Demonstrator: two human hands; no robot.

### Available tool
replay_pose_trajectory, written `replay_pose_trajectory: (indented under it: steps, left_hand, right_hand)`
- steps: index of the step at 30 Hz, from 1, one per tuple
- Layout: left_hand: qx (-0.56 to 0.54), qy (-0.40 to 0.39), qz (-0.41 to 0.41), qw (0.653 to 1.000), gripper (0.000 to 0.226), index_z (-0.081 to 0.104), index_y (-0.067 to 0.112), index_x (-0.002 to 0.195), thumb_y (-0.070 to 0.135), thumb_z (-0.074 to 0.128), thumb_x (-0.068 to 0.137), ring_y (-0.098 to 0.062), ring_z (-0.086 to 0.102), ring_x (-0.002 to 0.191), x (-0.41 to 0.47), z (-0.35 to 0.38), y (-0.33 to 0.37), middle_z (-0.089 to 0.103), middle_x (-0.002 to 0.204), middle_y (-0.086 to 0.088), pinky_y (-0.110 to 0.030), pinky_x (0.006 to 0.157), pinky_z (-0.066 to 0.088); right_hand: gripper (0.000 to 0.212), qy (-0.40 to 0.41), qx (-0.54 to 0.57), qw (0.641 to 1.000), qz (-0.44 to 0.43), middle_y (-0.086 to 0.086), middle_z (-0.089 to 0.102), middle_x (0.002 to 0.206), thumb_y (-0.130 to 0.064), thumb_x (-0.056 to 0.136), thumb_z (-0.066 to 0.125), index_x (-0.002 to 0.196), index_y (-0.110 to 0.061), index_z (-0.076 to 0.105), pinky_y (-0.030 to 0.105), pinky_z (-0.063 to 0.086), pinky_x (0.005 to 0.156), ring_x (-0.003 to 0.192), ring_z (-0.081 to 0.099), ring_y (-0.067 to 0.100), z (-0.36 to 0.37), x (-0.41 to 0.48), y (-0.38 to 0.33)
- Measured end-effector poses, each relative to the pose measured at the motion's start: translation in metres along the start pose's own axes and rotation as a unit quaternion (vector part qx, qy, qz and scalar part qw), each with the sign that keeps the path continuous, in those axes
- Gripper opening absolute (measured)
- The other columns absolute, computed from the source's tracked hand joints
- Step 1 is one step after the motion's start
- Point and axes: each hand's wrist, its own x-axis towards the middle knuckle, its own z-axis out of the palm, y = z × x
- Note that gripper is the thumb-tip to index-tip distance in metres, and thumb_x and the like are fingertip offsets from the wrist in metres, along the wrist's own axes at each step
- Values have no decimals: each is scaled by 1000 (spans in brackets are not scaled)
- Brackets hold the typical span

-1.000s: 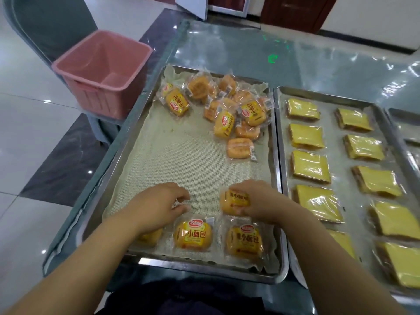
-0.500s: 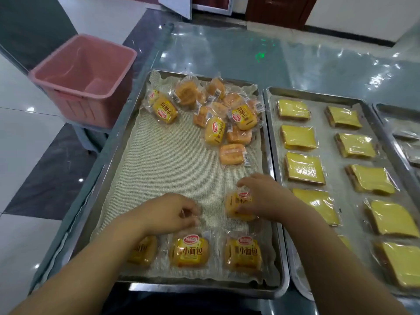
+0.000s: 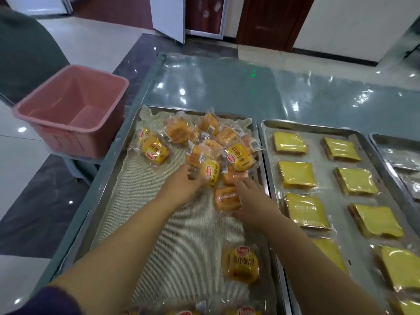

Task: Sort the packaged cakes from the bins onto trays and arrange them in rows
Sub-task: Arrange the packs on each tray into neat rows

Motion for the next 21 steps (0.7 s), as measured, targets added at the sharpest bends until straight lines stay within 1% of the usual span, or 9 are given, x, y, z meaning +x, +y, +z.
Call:
replay_pose_trajectory:
  steps: [2, 4, 8, 10, 14, 16, 17, 19, 21]
  left_hand:
    - [27, -14, 13, 999, 45, 53, 18, 126, 43, 58, 90, -13, 55, 95, 6, 3, -4, 60, 114, 4, -28, 79, 43]
    - [43, -15, 23, 999, 39, 57, 16, 122, 39, 57, 91, -15, 58, 97, 8, 5, -10, 63, 115, 0, -29, 78, 44]
    - [-35, 5, 3, 999, 38, 52, 19, 128, 33, 56, 93, -20, 61, 99, -7, 0, -25, 60, 113, 2, -40, 89, 50]
    - [-69, 21, 4, 997, 36, 51, 21, 128, 28, 56, 93, -19, 61, 98, -18, -8, -35, 58, 112, 2, -43, 89, 51]
    - [-132, 42, 6, 990, 28, 50, 32, 117, 25, 59, 91, -16, 65, 85, -45, -27, -61, 60, 105, 2, -32, 70, 49]
    - [-149, 53, -1, 987, 27, 49, 31, 115, 24, 60, 91, -15, 66, 82, -59, -32, -71, 62, 100, 4, -30, 70, 47]
    - [-154, 57, 0, 987, 20, 52, 30, 108, 22, 59, 91, -15, 66, 81, -66, -33, -73, 63, 96, 4, -29, 71, 47]
    - [-154, 41, 12, 987, 8, 60, 26, 95, 19, 58, 91, -10, 64, 75, -75, -34, -77, 65, 85, 5, -20, 65, 45]
    - [-140, -4, 26, 990, 9, 65, 24, 90, 18, 57, 92, -4, 61, 66, -83, -34, -79, 67, 75, 9, -15, 59, 43]
  right_hand:
    - [93, -9, -9, 1000, -7, -9, 16, 153, -37, 79, 72, 150, -34, 12, 46, 37, 106, 135, 28, 29, 4, 5, 0]
    - [88, -2, -17, 1000, -5, -9, 14, 152, -36, 79, 72, 149, -34, 17, 47, 40, 104, 133, 30, 29, 8, 8, 1]
    - [70, 4, 5, 1000, 4, -3, 11, 151, -29, 84, 67, 145, -33, 31, 45, 36, 108, 134, 27, 30, 14, 6, 3]
    - [64, 18, 35, 999, 17, 1, 12, 151, -29, 86, 65, 143, -30, 36, 45, 32, 112, 136, 26, 29, 16, 3, 3]
    - [54, 51, 119, 991, 34, -1, 30, 144, -35, 87, 64, 137, -25, 45, 43, 36, 110, 129, 36, 22, 17, -9, 1]
    - [52, 65, 132, 988, 45, -2, 39, 138, -41, 87, 63, 134, -25, 47, 41, 41, 104, 122, 42, 18, 19, -17, 0]
    - [51, 71, 142, 986, 52, -4, 41, 136, -42, 86, 63, 132, -27, 49, 40, 43, 102, 120, 44, 17, 19, -22, -1]
    - [49, 87, 168, 980, 64, -6, 43, 133, -44, 85, 63, 129, -30, 50, 39, 44, 99, 117, 46, 15, 20, -32, -4]
    - [49, 93, 183, 976, 76, -5, 44, 130, -45, 84, 64, 129, -28, 51, 39, 45, 97, 114, 48, 16, 22, -41, -5]
